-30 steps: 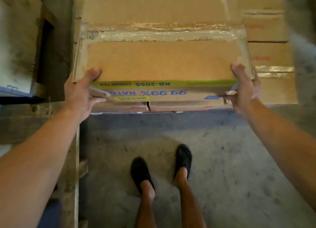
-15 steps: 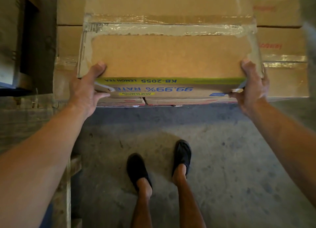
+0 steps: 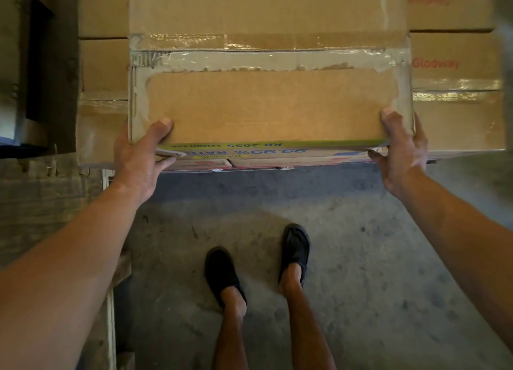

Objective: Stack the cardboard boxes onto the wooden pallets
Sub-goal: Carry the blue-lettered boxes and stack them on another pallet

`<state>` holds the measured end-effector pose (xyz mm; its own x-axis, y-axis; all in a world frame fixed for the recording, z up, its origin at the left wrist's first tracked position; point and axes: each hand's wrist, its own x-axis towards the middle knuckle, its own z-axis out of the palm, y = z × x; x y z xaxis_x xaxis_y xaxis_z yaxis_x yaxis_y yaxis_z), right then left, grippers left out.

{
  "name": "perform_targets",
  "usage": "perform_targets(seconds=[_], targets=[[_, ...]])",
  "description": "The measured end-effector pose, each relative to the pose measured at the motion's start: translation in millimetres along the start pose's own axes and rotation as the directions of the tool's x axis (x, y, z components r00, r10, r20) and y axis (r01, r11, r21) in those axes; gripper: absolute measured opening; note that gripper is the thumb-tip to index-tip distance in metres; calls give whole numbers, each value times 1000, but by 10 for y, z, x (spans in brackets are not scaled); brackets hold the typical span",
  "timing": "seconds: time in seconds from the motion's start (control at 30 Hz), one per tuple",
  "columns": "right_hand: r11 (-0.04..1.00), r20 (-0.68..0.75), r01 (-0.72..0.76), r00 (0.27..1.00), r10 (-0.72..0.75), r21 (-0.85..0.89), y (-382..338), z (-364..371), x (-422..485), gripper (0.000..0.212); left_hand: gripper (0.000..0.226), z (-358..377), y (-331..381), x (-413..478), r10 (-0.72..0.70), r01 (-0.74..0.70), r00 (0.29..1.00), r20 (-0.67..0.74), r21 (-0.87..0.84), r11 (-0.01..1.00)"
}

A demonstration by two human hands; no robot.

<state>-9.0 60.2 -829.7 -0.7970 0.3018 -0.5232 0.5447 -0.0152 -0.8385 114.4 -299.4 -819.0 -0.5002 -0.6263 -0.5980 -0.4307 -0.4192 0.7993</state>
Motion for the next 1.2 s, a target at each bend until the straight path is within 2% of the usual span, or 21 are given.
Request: perform_targets(seconds=[0.2,0.3,0.4,0.47,0.57,0.67,0.83,0.97,1.13,1.2], targets=[[998,17,-21,1000,22,-54,11,-63,23,75,35,-4,-9,-60,19,-18,1000,-25,29,999],[991,44,-11,999,17,-130,-30,-90,30,82,37,-19,30,-78,29,-28,1000,-2,110,994],[952,73,71,996,-51,-299,-128,-121,6,68,43,-46,89,-152,82,-73,996,-21,276,958],[892,95,120,992,-87,-435,-247,-173,-58,70,52,-30,168,-260,190,-138,979,-71,451,882],[779,129,167,985,-111,-605,-545,-277,-233,76,68,53,395,-541,339,-170,933,-122,681,713],[698,165,259,966,-200,-668,-920,-448,-492,63,65,180,733,-902,496,-288,868,-3,812,508],[695,113,356,922,-371,-625,-1634,-821,-1142,55,60,355,1449,-1732,600,-480,759,253,840,254],[652,27,391,869,-494,-650,-2217,-1209,-1819,55,64,406,2077,-2499,622,-623,661,420,769,143],[597,-26,479,766,-642,-644,-2798,-1836,-2702,54,69,607,2661,-3557,657,-747,516,550,665,31],[597,-72,491,732,-677,-634,-2980,-2146,-2950,56,72,786,2802,-3922,667,-801,428,610,597,-32]])
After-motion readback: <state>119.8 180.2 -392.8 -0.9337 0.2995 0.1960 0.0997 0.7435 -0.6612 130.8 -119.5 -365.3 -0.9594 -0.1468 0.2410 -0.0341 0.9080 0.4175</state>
